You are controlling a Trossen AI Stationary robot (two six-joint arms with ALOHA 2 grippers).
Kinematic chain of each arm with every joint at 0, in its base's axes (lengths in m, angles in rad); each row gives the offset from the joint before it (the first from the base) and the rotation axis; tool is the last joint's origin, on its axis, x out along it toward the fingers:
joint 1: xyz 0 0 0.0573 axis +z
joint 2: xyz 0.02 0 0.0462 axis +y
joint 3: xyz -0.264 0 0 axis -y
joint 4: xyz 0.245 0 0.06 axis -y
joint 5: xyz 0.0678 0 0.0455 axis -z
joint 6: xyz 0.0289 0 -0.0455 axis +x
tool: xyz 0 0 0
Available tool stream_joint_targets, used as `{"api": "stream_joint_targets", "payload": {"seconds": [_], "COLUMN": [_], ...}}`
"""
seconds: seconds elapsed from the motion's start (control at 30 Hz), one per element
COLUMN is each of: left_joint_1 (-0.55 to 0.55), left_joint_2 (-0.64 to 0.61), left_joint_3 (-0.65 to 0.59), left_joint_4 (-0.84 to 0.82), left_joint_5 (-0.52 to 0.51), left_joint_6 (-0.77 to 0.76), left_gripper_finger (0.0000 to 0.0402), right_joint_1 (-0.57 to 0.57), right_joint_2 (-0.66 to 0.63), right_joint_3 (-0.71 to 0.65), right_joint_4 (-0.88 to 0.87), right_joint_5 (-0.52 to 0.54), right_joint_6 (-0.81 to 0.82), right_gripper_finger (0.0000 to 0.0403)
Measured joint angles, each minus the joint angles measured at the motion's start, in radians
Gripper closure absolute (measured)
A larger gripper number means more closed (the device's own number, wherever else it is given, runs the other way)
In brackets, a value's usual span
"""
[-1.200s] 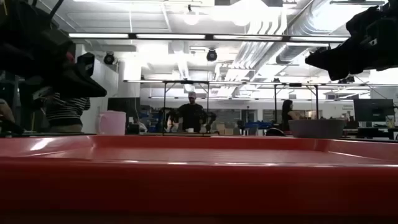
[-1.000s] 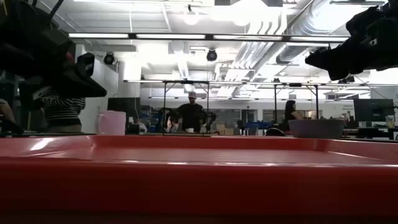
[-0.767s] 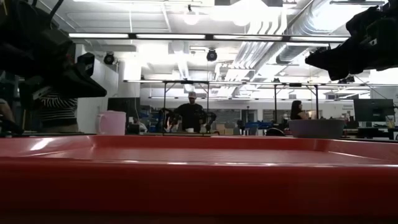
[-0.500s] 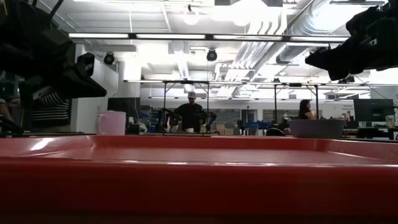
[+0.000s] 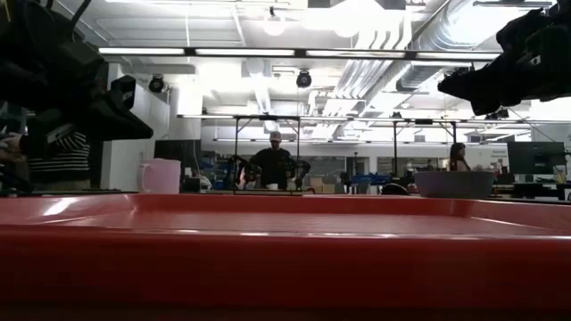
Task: Set up tray
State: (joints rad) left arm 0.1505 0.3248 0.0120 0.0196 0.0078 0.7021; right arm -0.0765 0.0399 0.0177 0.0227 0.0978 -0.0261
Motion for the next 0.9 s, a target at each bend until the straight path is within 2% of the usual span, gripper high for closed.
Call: {"api": "stream_joint_targets", "payload": {"seconds": [0.63, 0.9], "left_joint_1": [0.0, 0.0], "left_joint_2": [0.0, 0.0], "left_joint_3": [0.0, 0.0], "left_joint_4": [0.0, 0.0], "left_joint_5": [0.0, 0.0], "left_joint_6": [0.0, -0.15], "left_gripper_finger": [0.0369, 0.0369], "right_joint_1": [0.0, 0.0], "right_joint_2": [0.0, 0.0], "right_joint_3": [0.0, 0.0], "right_joint_4": [0.0, 0.0], "right_joint_5": [0.0, 0.0], "right_joint_6": [0.0, 0.0], "right_gripper_finger": [0.0402, 0.0402]}}
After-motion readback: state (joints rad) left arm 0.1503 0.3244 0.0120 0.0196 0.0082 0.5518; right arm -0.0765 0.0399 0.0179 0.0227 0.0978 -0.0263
